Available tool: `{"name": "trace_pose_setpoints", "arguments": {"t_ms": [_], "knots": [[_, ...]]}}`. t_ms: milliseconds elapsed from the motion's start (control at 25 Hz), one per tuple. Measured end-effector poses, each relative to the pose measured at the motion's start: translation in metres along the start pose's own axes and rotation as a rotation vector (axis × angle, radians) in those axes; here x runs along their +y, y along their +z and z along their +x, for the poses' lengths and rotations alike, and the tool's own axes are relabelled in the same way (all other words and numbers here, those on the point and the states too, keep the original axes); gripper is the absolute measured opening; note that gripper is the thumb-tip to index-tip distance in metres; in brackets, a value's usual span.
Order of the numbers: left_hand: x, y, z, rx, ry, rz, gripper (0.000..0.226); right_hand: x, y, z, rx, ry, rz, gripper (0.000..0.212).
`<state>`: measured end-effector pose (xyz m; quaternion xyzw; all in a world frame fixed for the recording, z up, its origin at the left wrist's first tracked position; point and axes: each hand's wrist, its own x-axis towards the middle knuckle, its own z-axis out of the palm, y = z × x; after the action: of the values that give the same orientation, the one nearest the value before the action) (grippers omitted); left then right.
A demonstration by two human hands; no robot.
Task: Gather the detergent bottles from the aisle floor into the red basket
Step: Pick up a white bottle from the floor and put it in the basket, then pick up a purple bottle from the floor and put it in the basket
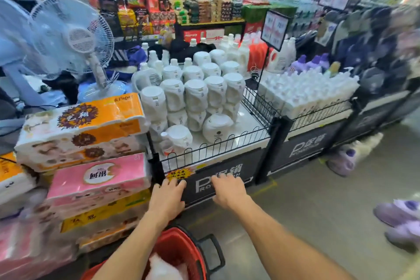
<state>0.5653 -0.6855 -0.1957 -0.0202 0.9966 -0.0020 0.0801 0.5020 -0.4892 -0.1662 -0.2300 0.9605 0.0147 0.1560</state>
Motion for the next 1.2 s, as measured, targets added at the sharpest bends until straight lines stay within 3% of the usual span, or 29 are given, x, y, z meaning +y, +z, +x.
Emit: {"name": "trace_pose_setpoints", "arguments": {"t_ms": [240, 640, 960, 1200], "knots": [[0.161, -0.062, 0.090, 0.150, 0.346, 0.020, 0.050, 0.176, -0.035, -0.053, 0.067, 0.346, 0.075, 0.047], [0.421, -0.096, 0.175, 0.150, 0.748, 0.076, 0.042, 0.437, -0.004, -0.191, 0.030, 0.867, 0.289, 0.047], [0.568, -0.092, 0.258, 0.106, 0.947, 0.128, 0.052, 0.541, 0.001, -0.215, 0.034, 1.106, 0.373, 0.048], [0.647, -0.114, 0.331, 0.070, 1.049, 0.167, 0.057, 0.580, -0.008, -0.210, 0.037, 1.271, 0.483, 0.045]]}}
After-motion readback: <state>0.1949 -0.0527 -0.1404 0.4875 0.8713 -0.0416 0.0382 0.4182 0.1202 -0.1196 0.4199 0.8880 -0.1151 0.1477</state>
